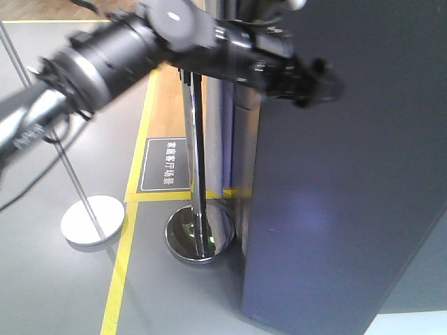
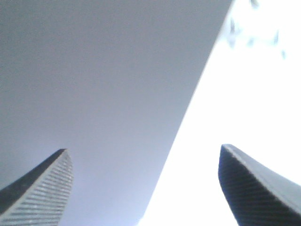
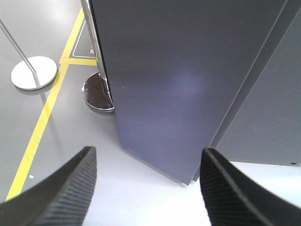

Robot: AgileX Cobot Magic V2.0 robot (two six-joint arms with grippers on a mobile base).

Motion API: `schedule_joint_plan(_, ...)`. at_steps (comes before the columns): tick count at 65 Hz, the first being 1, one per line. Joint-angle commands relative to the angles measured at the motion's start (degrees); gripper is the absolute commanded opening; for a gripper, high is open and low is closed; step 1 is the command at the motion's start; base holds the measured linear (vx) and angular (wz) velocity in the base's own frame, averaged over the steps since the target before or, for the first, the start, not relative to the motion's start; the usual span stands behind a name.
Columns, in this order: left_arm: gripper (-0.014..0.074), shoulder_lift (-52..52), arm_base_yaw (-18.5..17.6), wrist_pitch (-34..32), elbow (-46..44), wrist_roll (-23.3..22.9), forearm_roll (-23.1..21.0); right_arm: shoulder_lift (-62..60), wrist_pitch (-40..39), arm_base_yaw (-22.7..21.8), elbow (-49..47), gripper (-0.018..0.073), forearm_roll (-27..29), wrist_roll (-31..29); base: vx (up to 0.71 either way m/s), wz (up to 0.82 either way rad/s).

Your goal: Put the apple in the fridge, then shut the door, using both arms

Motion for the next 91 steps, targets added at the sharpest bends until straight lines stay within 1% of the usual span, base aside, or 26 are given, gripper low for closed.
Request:
schedule_joint_plan(1,0.0594,-5.5,1.7,2.4,-2.0,1.4,-2.1,0.6,-3.6,-0.5,-1.3,0.0453,0.1,-0.4,0.00,0.00)
schedule_joint_plan(6,0.0594,-7.0,2.9,4.2,-2.0,2.8,-2.4,0.6,-3.6,-0.5,-1.3,0.0453,0.1,-0.4,0.00,0.00)
schedule_joint_plan(12,0.0594,-9.2,4.1,6.0,-2.0,2.8,-2.4,0.6,-3.6,-0.5,-1.3,0.0453,0.1,-0.4,0.00,0.00)
schedule_joint_plan(16,0.0594,-11.1,4.8,7.5,-1.0,3.6,-2.4,0.6,-3.6,-0.5,-1.3,0.0453,0.1,-0.4,0.00,0.00)
schedule_joint_plan(21,0.0594,-14.6,5.3,8.1,2.1,5.3,-2.4,0.6,-3.6,-0.5,-1.3,0.0453,0.1,-0.4,0.00,0.00)
schedule_joint_plan(25,0.0594,-17.4,5.7,6.6,6.6,7.4,-2.6,0.6,-3.6,-0.5,-1.3,0.0453,0.1,-0.4,0.00,0.00)
schedule_joint_plan(30,0.0594,-22.4,6.6,2.0,14.2,9.4,-3.4,0.6,-3.6,-0.5,-1.3,0.0453,0.1,-0.4,0.00,0.00)
schedule_joint_plan(33,0.0594,-25.7,7.2,-1.7,20.9,10.4,-4.5,0.6,-3.6,-0.5,-1.3,0.0453,0.1,-0.4,0.00,0.00)
schedule_joint_plan(39,0.0594,-33.2,8.4,-11.2,33.3,12.4,-5.7,0.6,-3.6,-0.5,-1.3,0.0453,0.1,-0.4,0.00,0.00)
schedule_joint_plan(42,0.0594,-35.8,8.4,-15.6,38.6,13.6,-5.8,0.6,-3.6,-0.5,-1.3,0.0453,0.1,-0.4,0.00,0.00)
schedule_joint_plan(46,0.0594,-40.7,8.4,-23.1,47.0,14.7,-5.9,0.6,-3.6,-0.5,-1.3,0.0453,0.1,-0.4,0.00,0.00)
schedule_joint_plan(49,0.0594,-43.7,8.4,-27.8,52.3,14.8,-6.0,0.6,-3.6,-0.5,-1.3,0.0453,0.1,-0.4,0.00,0.00)
schedule_joint_plan(53,0.0594,-47.4,8.4,-32.7,58.4,14.7,-6.0,0.6,-3.6,-0.5,-1.3,0.0453,0.1,-0.4,0.00,0.00)
schedule_joint_plan(57,0.0594,-50.4,8.4,-34.6,62.9,14.5,-6.1,0.6,-3.6,-0.5,-1.3,0.0453,0.1,-0.4,0.00,0.00)
schedule_joint_plan(61,0.0594,-52.6,8.4,-35.2,65.9,14.5,-7.0,0.6,-3.6,-0.5,-1.3,0.0453,0.1,-0.4,0.00,0.00)
schedule_joint_plan(67,0.0594,-55.4,8.4,-35.2,68.7,14.5,-6.9,0.6,-3.6,-0.5,-1.3,0.0453,0.1,-0.4,0.00,0.00)
schedule_joint_plan(75,0.0594,-56.5,8.4,-33.9,69.2,14.1,-6.9,0.6,-3.6,-0.5,-1.3,0.0453,0.1,-0.4,0.00,0.00)
schedule_joint_plan(91,0.0594,-56.2,8.4,-33.8,69.2,14.1,-6.9,0.6,-3.6,-0.5,-1.3,0.0453,0.1,-0.4,0.00,0.00)
